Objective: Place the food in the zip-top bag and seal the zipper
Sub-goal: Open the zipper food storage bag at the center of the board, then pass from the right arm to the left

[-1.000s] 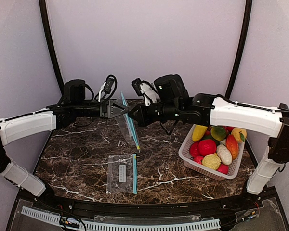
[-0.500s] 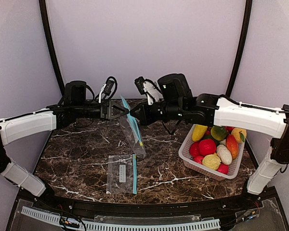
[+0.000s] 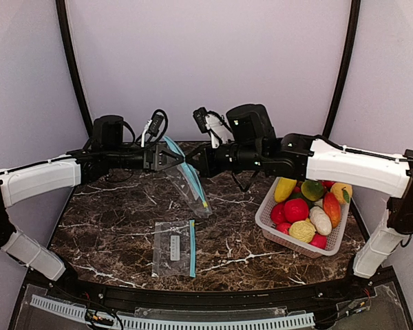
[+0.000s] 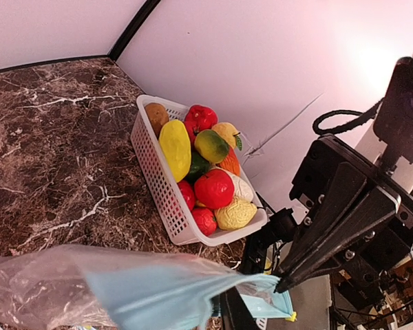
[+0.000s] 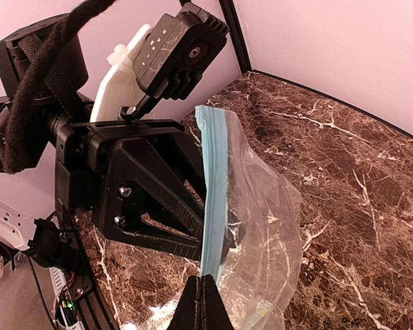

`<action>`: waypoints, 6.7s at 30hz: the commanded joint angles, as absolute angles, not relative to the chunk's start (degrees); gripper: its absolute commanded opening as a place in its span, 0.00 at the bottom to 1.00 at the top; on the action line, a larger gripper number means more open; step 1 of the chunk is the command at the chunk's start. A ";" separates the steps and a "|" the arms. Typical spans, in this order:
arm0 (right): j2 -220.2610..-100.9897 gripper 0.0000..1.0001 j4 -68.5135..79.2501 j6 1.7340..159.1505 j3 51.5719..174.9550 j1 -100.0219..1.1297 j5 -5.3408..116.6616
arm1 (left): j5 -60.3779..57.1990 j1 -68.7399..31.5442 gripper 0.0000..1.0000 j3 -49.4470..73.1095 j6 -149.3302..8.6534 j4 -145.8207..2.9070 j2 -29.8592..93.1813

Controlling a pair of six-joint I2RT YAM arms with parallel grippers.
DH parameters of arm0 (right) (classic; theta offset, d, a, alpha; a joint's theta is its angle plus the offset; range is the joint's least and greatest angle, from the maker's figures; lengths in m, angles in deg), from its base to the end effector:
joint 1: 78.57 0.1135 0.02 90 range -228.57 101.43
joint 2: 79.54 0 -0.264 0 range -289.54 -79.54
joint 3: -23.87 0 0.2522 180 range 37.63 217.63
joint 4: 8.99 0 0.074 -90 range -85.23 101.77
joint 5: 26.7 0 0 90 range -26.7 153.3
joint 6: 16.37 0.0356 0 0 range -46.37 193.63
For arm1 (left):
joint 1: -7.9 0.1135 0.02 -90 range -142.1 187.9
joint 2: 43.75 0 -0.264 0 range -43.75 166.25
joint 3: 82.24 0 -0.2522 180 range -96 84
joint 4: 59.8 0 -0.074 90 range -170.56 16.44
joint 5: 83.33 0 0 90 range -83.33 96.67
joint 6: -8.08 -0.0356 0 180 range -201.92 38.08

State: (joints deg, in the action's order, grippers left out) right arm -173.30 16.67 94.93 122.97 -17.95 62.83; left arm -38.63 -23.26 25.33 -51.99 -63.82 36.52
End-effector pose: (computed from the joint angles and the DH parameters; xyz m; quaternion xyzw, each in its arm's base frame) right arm 0.1917 0.3410 0.3623 -0.2783 0.7721 0.3770 0.4292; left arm 0.2626 -0.1883 0.3189 0.2504 0.7139 -0.5531 0.3490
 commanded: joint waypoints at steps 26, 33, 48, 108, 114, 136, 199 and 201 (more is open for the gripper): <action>-171.33 0.00 30.84 95.24 124.61 -15.78 73.67 | -27.34 -31.70 0.01 22.51 -52.16 -85.58 30.56; -168.30 0.11 29.90 98.00 118.13 -13.79 72.48 | -24.87 -36.63 0.01 24.42 -47.50 -81.37 29.55; -167.81 0.41 28.98 101.81 114.77 -12.68 75.21 | -29.81 -37.45 0.01 23.75 -46.34 -76.53 30.39; -171.06 0.00 34.82 97.30 119.04 -15.00 72.86 | -4.02 -37.36 0.91 1.16 -84.61 -113.36 33.00; -172.12 0.00 35.80 96.92 119.84 -14.64 73.19 | -6.52 -37.36 0.95 -3.34 -85.50 -113.96 36.58; -174.81 0.00 37.23 95.96 121.74 -13.97 74.22 | -5.10 -37.41 0.69 -9.33 -88.19 -116.66 42.90; -161.33 0.89 34.74 97.69 115.46 -17.20 74.26 | -2.53 -26.99 0.01 -0.69 -81.31 -112.05 40.45; -160.13 0.89 38.33 98.40 115.29 -18.76 76.66 | -1.89 -25.63 0.01 0.26 -81.52 -110.52 40.48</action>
